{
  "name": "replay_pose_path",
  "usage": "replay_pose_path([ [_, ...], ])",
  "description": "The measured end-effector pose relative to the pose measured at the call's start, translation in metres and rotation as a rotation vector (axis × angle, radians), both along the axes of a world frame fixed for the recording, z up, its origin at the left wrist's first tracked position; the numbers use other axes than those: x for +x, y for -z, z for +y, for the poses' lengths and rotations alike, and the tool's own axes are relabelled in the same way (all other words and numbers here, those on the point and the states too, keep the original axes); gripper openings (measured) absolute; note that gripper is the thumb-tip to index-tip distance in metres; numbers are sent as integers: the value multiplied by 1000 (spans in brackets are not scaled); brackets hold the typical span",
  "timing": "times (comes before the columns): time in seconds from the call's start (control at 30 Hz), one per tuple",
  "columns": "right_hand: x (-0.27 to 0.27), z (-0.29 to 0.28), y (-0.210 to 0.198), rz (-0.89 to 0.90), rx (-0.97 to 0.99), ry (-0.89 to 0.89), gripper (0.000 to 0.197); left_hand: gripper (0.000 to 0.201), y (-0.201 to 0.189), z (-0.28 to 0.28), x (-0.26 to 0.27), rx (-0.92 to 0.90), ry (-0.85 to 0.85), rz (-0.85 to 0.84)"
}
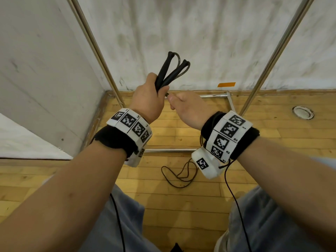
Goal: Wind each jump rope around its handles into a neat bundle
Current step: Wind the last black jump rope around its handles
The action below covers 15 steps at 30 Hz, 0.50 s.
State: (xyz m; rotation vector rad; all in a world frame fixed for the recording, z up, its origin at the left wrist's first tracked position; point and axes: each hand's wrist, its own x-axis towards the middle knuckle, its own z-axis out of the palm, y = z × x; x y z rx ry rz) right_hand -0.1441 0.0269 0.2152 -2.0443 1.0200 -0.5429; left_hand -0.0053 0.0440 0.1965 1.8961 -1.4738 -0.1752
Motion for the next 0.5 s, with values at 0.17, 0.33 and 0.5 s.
replay_pose_path([
  [0.17, -2, 2, 0, 65, -91, -41, 41, 16, 10, -7, 4, -3, -7, 38],
  [0.33, -9, 4, -1, 141, -131, -84, 42, 16, 18, -9, 5, -28, 34, 54],
  [0.5, -15, -2, -2, 139, -118, -64, 40, 18, 17, -14, 7, -57, 11, 128],
])
